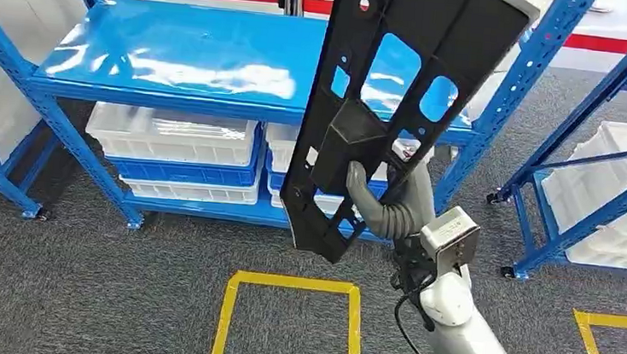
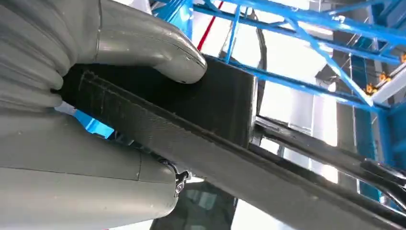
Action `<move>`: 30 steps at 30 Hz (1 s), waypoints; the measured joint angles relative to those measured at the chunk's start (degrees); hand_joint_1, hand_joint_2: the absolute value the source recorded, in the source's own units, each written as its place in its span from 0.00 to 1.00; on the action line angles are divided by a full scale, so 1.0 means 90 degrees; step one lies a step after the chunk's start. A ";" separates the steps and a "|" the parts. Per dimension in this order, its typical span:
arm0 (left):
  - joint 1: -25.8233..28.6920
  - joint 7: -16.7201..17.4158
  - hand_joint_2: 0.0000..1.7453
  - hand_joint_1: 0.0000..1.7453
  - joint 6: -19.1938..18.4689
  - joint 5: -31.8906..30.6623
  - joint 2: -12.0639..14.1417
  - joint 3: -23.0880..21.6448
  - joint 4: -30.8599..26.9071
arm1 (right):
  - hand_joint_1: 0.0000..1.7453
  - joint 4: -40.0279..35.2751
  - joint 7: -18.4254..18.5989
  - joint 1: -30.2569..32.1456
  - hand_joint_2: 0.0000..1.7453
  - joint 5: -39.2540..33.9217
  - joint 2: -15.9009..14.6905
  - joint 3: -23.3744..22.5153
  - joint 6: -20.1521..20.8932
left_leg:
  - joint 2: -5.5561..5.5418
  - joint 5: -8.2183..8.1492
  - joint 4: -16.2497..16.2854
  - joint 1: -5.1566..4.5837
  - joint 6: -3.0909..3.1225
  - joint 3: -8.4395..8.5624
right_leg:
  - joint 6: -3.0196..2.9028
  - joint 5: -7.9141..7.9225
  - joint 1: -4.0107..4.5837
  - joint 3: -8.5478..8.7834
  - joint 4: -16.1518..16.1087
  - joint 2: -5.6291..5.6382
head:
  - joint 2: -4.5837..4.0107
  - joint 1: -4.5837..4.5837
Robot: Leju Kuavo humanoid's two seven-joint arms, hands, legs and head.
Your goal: Take the parts from the cabinet and place them on the table.
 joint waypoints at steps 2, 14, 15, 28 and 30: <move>-0.0005 -0.0005 1.00 0.00 0.0000 0.0000 -0.0002 0.0000 0.0000 | 1.00 0.0000 -0.0002 -0.0006 1.00 0.0000 0.0010 -0.0012 0.0000 | -0.0002 -0.0134 0.0135 0.0023 -0.0051 -0.0058 | -0.0103 0.0064 -0.0080 0.0024 -0.0053 0.0033 | 0.0000 -0.0014; -0.0017 -0.0005 1.00 0.00 0.0012 -0.0012 -0.0005 0.0017 0.0000 | 1.00 0.0000 -0.0002 0.0036 1.00 0.0007 0.0015 -0.0017 -0.0002 | -0.0279 -0.0196 0.0129 0.0001 0.0042 0.0064 | -0.0123 0.0049 0.0028 -0.0061 0.0031 0.0302 | 0.0000 -0.0010; -0.0016 -0.0005 1.00 0.00 0.0017 -0.0019 -0.0005 0.0017 0.0002 | 1.00 0.0002 0.0000 0.0037 1.00 0.0007 0.0015 -0.0017 -0.0005 | -0.0268 -0.0191 0.0129 -0.0036 0.0066 0.0049 | -0.0093 0.0064 0.0004 -0.0069 0.0020 0.0323 | 0.0000 -0.0012; -0.0018 -0.0029 1.00 0.00 0.0019 -0.0046 -0.0029 0.0075 0.0000 | 1.00 0.0000 -0.0065 0.0070 1.00 0.0153 0.0002 -0.0036 -0.0010 | -0.0042 -0.0104 0.0067 -0.0027 0.0144 0.0022 | 0.0204 -0.0025 -0.0079 -0.0043 -0.0031 -0.0076 | 0.0000 0.0054; -0.0016 -0.0039 1.00 0.00 0.0017 -0.0046 -0.0032 0.0078 0.0000 | 1.00 -0.0005 -0.0070 0.0083 1.00 0.0153 0.0017 -0.0027 -0.0010 | -0.0042 -0.0139 0.0068 -0.0063 0.0158 0.0011 | 0.0105 0.0034 -0.0087 0.0005 -0.0052 -0.0007 | 0.0000 0.0027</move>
